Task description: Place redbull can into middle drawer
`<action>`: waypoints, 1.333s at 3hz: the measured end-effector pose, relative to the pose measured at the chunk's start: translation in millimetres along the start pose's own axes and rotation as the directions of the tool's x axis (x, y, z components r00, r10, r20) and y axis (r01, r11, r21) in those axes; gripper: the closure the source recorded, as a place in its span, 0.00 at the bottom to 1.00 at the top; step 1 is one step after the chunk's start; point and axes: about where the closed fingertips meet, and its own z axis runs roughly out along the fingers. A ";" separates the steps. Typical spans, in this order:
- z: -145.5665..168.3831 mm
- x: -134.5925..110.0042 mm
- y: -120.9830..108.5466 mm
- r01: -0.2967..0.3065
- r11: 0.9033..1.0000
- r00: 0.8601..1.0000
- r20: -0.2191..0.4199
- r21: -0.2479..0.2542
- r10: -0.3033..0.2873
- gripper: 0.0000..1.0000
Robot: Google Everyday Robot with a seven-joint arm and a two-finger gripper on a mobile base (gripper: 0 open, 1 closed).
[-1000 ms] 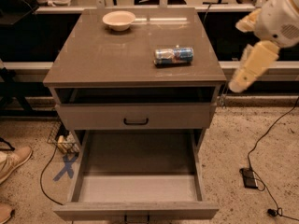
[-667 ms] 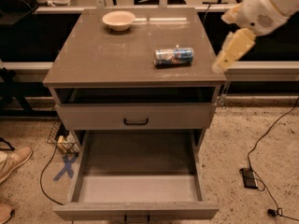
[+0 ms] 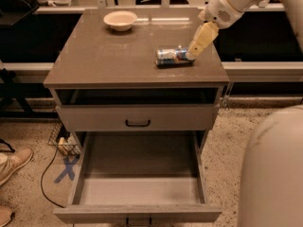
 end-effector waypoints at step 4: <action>103.1 10.2 -29.8 -0.084 0.995 0.982 -0.174 -0.048 0.074 0.27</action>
Offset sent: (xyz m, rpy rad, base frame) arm 0.0755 0.0104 -0.0718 -0.1368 0.1359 -0.1510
